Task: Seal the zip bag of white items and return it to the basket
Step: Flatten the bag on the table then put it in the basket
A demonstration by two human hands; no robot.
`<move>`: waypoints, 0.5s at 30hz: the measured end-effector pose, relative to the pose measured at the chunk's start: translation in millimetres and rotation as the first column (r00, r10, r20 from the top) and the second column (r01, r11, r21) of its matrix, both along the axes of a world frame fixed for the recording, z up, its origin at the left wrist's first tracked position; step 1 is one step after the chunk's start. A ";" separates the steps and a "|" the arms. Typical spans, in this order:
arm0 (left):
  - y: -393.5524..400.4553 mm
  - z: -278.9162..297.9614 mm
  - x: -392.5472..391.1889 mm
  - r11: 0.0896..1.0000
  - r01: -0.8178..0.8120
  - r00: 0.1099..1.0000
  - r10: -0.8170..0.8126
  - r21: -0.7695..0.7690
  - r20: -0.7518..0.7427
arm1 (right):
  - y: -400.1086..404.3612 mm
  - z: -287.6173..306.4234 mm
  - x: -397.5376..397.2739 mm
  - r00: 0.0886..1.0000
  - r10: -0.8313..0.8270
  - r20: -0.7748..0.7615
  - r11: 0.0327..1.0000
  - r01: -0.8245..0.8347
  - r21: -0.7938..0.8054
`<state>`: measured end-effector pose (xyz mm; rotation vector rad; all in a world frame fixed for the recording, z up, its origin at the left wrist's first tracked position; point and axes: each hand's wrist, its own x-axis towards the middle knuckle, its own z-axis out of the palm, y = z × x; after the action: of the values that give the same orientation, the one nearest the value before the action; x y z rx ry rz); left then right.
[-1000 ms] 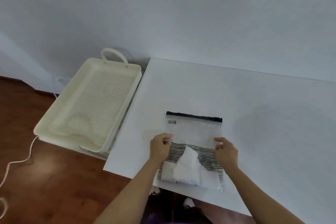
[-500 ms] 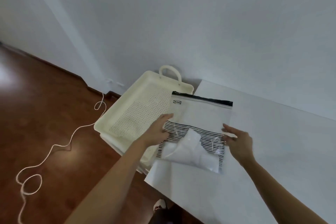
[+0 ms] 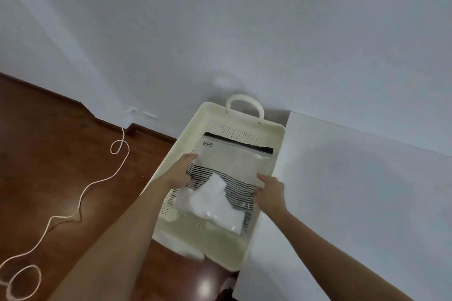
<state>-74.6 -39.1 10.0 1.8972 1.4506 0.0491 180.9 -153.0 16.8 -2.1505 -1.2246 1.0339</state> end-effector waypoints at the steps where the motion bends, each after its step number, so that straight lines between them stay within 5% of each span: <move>1: 5.6 -6.3 -2.6 1.000 -0.018 1.000 0.018 0.000 -0.001 | 3.4 -2.5 -6.5 0.998 0.042 0.043 0.999 -0.041 -0.027; 8: 11.5 -45.1 -1.1 0.991 0.080 0.947 -0.109 -0.106 -0.301 | 18.8 -25.3 -36.2 0.821 0.458 0.341 0.888 -0.400 -0.228; 15: 14.8 -46.0 1.5 0.985 0.111 0.933 -0.148 -0.129 -0.328 | 16.7 -27.5 -41.5 0.701 0.608 0.372 0.789 -0.481 -0.382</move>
<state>-73.1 -24.3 -36.1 1.9736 1.5066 -0.4295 139.4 -136.3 -10.7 -2.3812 -2.1926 0.9372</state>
